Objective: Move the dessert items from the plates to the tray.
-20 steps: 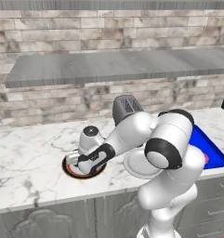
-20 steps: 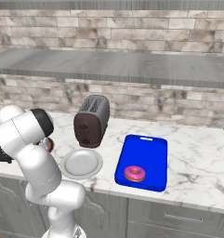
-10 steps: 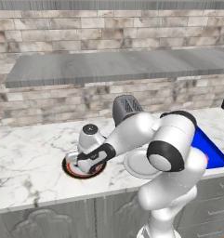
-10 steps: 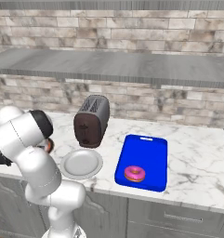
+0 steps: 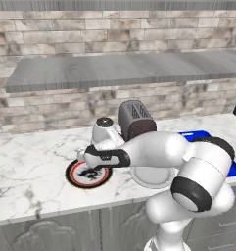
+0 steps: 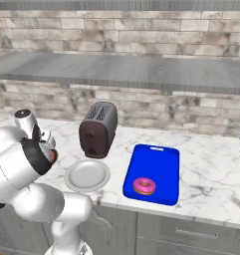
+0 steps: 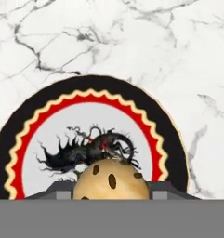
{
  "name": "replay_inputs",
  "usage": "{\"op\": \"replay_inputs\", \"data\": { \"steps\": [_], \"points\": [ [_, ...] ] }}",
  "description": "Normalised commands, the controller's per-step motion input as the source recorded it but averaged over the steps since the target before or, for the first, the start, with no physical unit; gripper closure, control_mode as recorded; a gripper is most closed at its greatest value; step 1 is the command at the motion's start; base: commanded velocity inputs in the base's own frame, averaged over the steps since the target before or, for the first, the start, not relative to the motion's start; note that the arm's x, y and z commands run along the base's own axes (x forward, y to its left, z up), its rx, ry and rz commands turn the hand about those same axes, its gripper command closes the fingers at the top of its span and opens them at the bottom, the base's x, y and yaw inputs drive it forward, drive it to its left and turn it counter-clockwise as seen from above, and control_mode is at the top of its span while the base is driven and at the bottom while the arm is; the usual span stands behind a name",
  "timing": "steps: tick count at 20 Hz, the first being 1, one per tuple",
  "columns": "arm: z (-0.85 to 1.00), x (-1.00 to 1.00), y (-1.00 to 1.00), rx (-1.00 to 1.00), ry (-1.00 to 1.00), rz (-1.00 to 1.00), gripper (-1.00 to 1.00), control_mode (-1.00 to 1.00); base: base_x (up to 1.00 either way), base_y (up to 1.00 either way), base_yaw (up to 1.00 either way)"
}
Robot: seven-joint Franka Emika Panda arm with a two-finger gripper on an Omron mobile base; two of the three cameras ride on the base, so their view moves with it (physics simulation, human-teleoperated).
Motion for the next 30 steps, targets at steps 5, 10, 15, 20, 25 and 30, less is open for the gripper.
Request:
{"op": "replay_inputs", "data": {
  "steps": [5, 10, 15, 20, 25, 30],
  "points": [
    [0.18, -0.54, -0.99, 0.00, 0.00, 0.00, 1.00, -1.00, 0.00, 0.00, 0.00],
    [0.11, -0.53, -0.97, 0.00, 0.03, 0.00, 1.00, -1.00, 0.00, 0.00, 0.00],
    [0.04, -0.47, -0.91, -0.01, 0.02, 0.00, 1.00, -1.00, 0.00, 0.00, 0.00],
    [0.08, -0.24, -0.89, -0.03, 0.02, 0.00, 1.00, -1.00, 0.00, 0.00, 0.00],
    [0.23, -0.01, -0.63, -0.10, 0.09, -0.05, 1.00, -1.00, 0.00, 0.00, 0.00],
    [0.36, 0.00, -0.56, -0.09, 0.15, -0.11, 1.00, -1.00, 0.00, 0.00, 0.00]
  ]
}}
